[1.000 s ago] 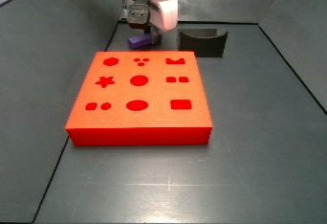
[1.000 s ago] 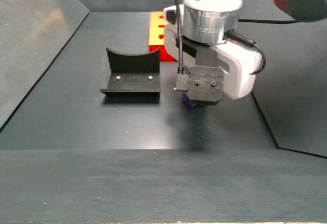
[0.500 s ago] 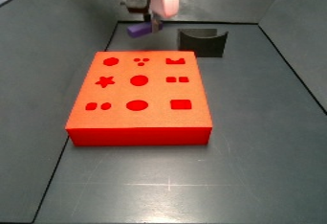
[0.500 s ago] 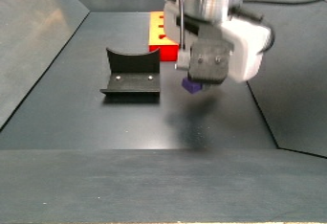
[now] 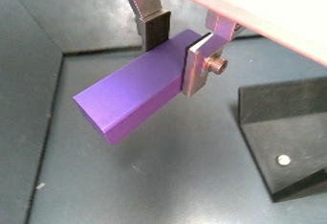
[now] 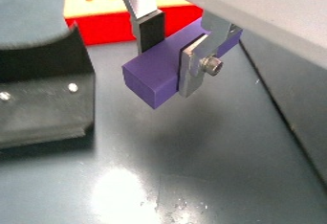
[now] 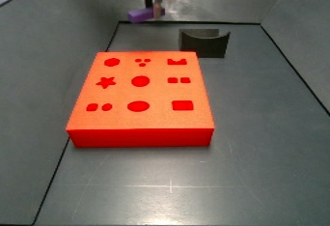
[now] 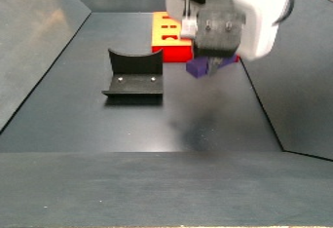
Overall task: Pick up the rectangle object. Move up. Place the rectangle object on the fixture. Regrasp the rectangle object. Move to above the board. Insert the rectangle object.
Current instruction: Place the rectangle object on the fixture.
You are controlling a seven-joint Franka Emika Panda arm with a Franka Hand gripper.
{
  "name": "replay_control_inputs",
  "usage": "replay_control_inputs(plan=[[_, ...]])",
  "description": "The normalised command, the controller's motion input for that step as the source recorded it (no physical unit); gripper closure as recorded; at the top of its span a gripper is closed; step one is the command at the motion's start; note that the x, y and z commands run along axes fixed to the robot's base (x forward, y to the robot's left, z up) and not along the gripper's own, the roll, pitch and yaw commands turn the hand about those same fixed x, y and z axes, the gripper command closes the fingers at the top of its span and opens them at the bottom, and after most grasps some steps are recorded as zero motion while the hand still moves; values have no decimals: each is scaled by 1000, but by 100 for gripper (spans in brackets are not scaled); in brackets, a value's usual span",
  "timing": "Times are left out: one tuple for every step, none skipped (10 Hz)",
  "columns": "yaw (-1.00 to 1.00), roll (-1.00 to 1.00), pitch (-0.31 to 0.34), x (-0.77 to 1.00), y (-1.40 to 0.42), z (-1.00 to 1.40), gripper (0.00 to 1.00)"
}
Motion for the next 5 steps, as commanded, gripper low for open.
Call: replay_control_inputs(plan=[[-8,21,23,-23,3,1000,100],[-11,30,29,-30,6,1000,100],[-11,36,33,-33,9,1000,100],[-11,43,41,-29,9,826,100],[-9,45,47,-25,9,711,100]])
